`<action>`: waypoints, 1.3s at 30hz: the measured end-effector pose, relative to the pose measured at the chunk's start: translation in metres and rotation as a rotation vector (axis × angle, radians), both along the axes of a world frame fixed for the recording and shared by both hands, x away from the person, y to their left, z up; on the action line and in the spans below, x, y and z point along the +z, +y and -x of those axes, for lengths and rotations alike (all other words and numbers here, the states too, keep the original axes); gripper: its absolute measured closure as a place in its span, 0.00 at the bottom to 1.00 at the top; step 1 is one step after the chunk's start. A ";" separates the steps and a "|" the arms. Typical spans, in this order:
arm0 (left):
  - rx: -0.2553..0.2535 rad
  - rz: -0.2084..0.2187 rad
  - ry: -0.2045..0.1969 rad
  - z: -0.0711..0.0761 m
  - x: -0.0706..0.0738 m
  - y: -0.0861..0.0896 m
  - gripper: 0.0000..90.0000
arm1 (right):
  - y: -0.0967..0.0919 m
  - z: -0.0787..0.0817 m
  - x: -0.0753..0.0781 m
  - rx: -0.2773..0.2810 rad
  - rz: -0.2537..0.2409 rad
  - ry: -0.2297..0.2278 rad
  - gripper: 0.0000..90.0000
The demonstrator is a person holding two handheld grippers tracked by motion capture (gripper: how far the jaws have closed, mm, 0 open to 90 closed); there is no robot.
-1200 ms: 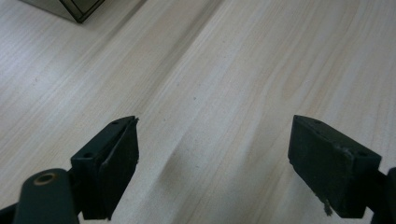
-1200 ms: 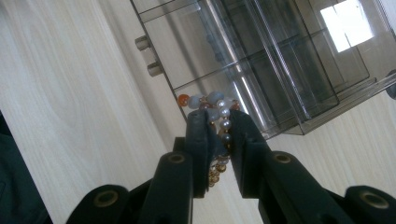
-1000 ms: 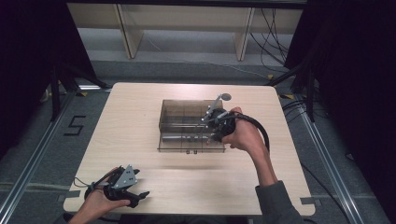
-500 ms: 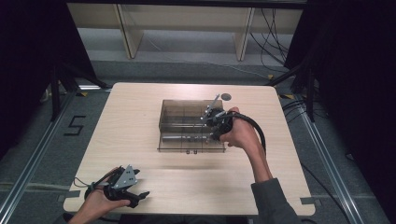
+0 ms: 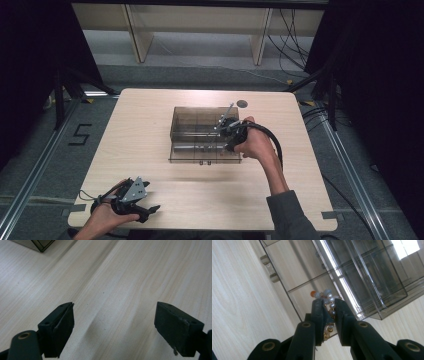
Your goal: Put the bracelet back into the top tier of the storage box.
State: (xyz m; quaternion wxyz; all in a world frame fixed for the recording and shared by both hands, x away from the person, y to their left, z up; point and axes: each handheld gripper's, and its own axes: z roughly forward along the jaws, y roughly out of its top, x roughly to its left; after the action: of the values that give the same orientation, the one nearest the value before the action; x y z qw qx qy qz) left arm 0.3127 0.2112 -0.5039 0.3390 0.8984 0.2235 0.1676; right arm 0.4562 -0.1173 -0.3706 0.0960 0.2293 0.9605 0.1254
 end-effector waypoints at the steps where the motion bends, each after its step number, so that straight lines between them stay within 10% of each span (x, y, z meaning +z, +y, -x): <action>1: 0.001 -0.001 -0.001 0.000 0.000 0.000 0.18 | 0.000 -0.001 -0.003 -0.002 -0.001 0.011 0.87; 20: -0.005 0.003 0.007 0.000 0.000 0.000 0.18 | -0.005 -0.006 -0.021 -0.029 0.019 0.036 0.82; 39: -0.003 0.004 0.007 -0.001 -0.001 0.000 0.18 | -0.020 0.018 -0.003 -0.113 -0.104 -0.082 0.46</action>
State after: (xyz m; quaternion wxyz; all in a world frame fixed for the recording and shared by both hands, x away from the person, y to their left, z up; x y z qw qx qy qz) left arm 0.3139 0.2108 -0.5050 0.3400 0.8987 0.2237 0.1633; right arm 0.4387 -0.1374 -0.3740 0.1299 0.2823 0.9335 0.1789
